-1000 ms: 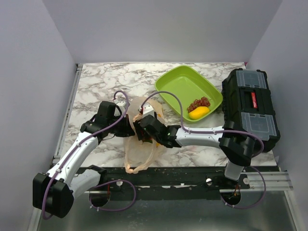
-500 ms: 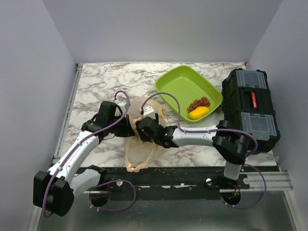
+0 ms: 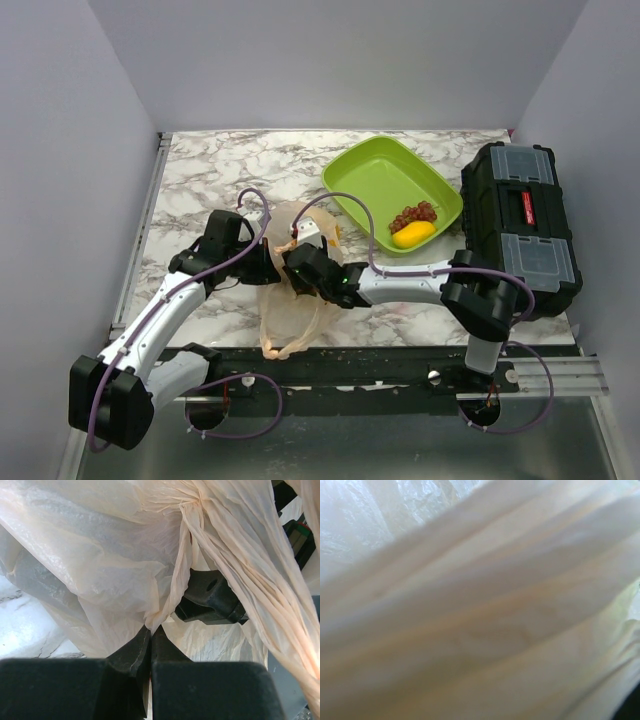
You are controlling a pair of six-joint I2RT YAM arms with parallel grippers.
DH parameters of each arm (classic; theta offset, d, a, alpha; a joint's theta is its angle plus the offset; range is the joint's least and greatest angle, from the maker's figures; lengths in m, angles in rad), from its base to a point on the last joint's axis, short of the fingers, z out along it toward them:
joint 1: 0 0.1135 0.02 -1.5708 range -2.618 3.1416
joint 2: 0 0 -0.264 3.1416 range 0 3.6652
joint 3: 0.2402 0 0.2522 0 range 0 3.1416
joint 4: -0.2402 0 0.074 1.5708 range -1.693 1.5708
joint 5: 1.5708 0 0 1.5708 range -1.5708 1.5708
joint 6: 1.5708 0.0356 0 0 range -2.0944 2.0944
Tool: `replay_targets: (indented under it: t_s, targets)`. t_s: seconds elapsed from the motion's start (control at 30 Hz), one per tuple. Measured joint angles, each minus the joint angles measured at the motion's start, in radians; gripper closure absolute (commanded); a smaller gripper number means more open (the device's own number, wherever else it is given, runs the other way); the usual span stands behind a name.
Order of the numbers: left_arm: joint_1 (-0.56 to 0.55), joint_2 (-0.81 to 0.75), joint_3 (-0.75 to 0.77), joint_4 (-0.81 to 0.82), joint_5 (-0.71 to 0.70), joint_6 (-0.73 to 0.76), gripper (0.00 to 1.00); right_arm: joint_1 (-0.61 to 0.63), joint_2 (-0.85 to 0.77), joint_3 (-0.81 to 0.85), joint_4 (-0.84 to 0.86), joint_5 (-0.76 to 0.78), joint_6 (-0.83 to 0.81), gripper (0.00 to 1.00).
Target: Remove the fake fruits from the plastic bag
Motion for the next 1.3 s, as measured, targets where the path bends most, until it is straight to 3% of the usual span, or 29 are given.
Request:
replay_targets:
  t_s: [0.2,0.67,1.0,1.3]
  targets:
    - [0.000,-0.003,0.000,0.000,0.000,0.000,1.00,0.000,-0.051,-0.011,0.001,-0.026,-0.003,0.82]
    - [0.008,-0.044,0.000,-0.002,-0.027,0.000,1.00,0.000,-0.271,-0.092,0.066,-0.171,0.019,0.92]
    - [0.034,-0.066,0.000,-0.002,-0.064,0.000,1.00,0.000,-0.375,-0.152,0.135,-0.371,0.025,0.94]
    - [0.044,-0.063,0.000,-0.007,-0.077,0.000,1.00,0.000,-0.494,-0.135,0.150,-0.444,0.023,0.97]
